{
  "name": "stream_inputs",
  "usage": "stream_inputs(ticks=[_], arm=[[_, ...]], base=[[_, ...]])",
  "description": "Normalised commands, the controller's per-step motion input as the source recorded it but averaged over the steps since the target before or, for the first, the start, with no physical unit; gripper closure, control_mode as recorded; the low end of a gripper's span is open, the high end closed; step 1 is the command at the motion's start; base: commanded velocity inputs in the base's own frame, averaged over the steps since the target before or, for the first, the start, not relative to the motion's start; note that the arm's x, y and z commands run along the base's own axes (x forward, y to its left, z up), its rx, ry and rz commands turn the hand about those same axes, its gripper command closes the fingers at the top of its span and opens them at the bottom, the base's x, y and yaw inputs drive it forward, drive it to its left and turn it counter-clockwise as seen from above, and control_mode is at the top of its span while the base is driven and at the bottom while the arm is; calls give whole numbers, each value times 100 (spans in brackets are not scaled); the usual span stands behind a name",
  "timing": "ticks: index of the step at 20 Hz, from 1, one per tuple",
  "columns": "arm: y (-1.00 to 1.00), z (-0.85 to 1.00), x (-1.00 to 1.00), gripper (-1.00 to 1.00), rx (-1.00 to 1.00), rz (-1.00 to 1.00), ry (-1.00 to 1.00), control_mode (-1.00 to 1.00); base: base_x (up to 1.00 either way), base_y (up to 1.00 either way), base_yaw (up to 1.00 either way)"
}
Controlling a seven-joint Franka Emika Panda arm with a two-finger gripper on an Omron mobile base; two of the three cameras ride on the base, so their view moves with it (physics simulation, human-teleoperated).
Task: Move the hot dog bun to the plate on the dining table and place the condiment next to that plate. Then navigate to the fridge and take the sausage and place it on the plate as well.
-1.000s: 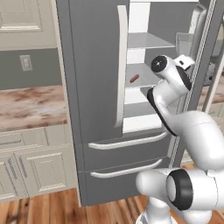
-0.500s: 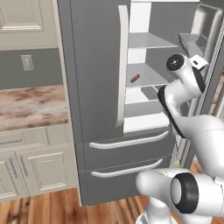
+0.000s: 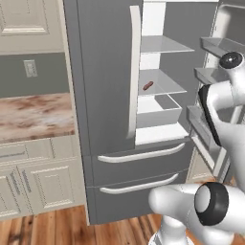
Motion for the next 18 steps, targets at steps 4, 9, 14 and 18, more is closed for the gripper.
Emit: stream_inputs(ticks=[4,9,14,18], arm=[[-86,0,22,-100,9,0,0,-100],[-22,0,-5,-100,5,0,-10,-100],[69,0,-63,-100,0,0,-21,-100],[100,0,-45,-100,-1,-1,-16,-100]], base=[[0,0,0],[0,0,0],[0,0,0],[0,0,0]])
